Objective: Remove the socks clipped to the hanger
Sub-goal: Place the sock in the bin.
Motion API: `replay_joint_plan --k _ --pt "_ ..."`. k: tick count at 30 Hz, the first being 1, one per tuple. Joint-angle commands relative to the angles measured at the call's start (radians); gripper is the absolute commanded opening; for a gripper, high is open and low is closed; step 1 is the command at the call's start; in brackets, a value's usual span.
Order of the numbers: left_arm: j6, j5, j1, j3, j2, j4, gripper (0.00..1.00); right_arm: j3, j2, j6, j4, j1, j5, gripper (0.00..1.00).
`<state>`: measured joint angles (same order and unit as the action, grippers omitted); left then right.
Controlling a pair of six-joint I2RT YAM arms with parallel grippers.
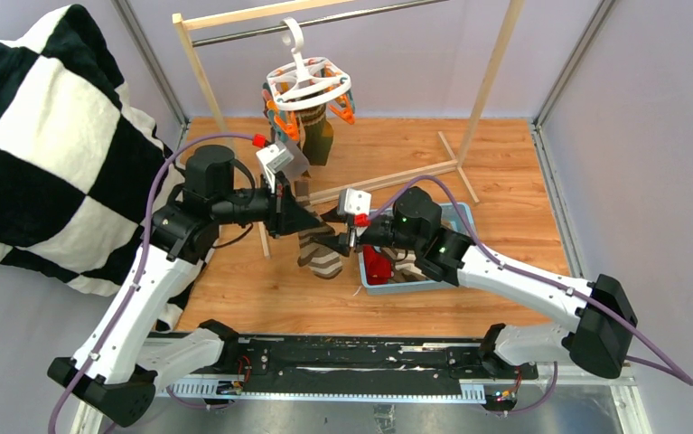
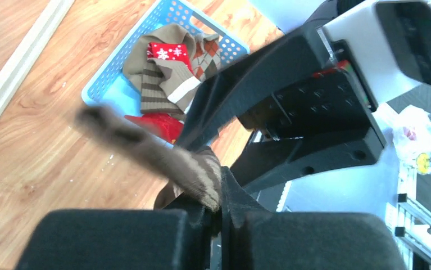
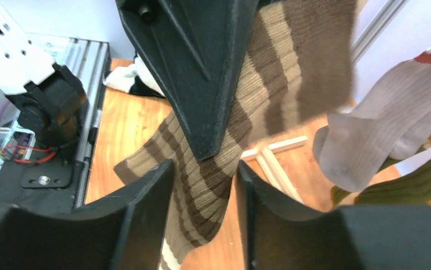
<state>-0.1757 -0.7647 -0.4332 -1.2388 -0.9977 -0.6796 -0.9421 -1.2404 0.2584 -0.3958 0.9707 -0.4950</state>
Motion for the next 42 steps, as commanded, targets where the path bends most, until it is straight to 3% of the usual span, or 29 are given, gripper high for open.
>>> replay_joint_plan --k 1,3,5,7,13,17,25,33,37,39,42 --pt "0.005 -0.023 0.012 -0.047 -0.010 -0.027 0.19 -0.049 0.007 0.025 0.044 0.016 -0.049 0.27" --pt "0.021 -0.008 0.021 -0.060 -0.020 -0.058 0.49 -0.064 0.018 0.022 0.127 0.014 -0.041 0.02" --pt "0.045 0.025 0.030 -0.077 -0.027 -0.086 0.78 -0.061 0.038 0.021 0.210 0.013 -0.017 0.00" --pt "0.065 0.044 0.049 -0.085 -0.021 -0.097 0.98 -0.042 0.071 0.005 0.263 0.006 0.037 0.00" --pt "0.150 0.028 0.144 -0.073 0.005 -0.171 1.00 -0.012 0.218 -0.152 0.421 -0.071 0.337 0.00" --pt "0.249 -0.015 0.260 -0.058 -0.005 -0.264 1.00 -0.038 0.254 -0.270 0.617 -0.174 0.441 0.00" --pt "0.331 0.002 0.329 -0.025 0.031 -0.318 1.00 0.035 0.242 -0.495 0.768 -0.350 0.394 0.00" --pt "0.316 -0.005 0.333 -0.025 0.045 -0.319 1.00 0.179 0.088 -0.711 0.662 -0.503 0.157 0.00" --pt "0.322 -0.005 0.339 -0.039 0.046 -0.329 1.00 0.240 0.040 -0.791 0.661 -0.610 0.183 0.01" --pt "0.323 -0.008 0.345 -0.047 0.040 -0.336 1.00 0.268 0.051 -0.806 0.662 -0.633 0.265 0.16" --pt "0.320 -0.011 0.356 -0.054 0.025 -0.343 1.00 0.268 0.098 -0.800 0.673 -0.635 0.359 0.59"
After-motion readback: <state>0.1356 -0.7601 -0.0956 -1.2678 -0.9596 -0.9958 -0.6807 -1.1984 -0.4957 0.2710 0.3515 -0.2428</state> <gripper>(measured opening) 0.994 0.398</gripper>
